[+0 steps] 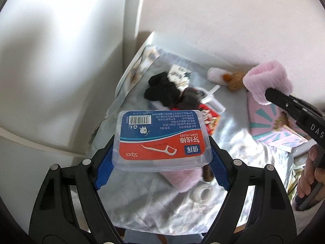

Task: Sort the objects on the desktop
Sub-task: 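Carry the floss box with the left tool while the right tool carries the slipper into the cardboard box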

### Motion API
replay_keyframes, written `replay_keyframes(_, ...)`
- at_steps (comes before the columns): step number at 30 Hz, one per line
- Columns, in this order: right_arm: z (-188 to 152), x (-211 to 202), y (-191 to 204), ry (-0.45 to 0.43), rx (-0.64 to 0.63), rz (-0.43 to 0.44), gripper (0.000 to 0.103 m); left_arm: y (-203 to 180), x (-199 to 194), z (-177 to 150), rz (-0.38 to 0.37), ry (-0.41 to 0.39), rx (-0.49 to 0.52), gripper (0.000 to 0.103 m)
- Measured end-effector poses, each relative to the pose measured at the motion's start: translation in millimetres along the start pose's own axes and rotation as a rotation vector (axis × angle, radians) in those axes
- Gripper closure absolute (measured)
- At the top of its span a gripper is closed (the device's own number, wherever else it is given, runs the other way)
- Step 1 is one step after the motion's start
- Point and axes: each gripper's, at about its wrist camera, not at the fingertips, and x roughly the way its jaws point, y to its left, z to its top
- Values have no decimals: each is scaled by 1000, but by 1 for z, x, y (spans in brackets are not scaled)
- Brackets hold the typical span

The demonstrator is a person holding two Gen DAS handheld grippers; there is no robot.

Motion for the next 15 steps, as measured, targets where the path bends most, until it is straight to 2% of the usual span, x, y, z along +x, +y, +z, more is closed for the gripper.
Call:
replay_keyframes(7, -13, -52, -32, -49, 99, -50, 82, -43, -32, 18, -22, -66, 70, 23)
replay_keyframes(15, -32, -116, -80, -114, 198, -141, 82, -118, -54, 33, -83, -126, 192, 23)
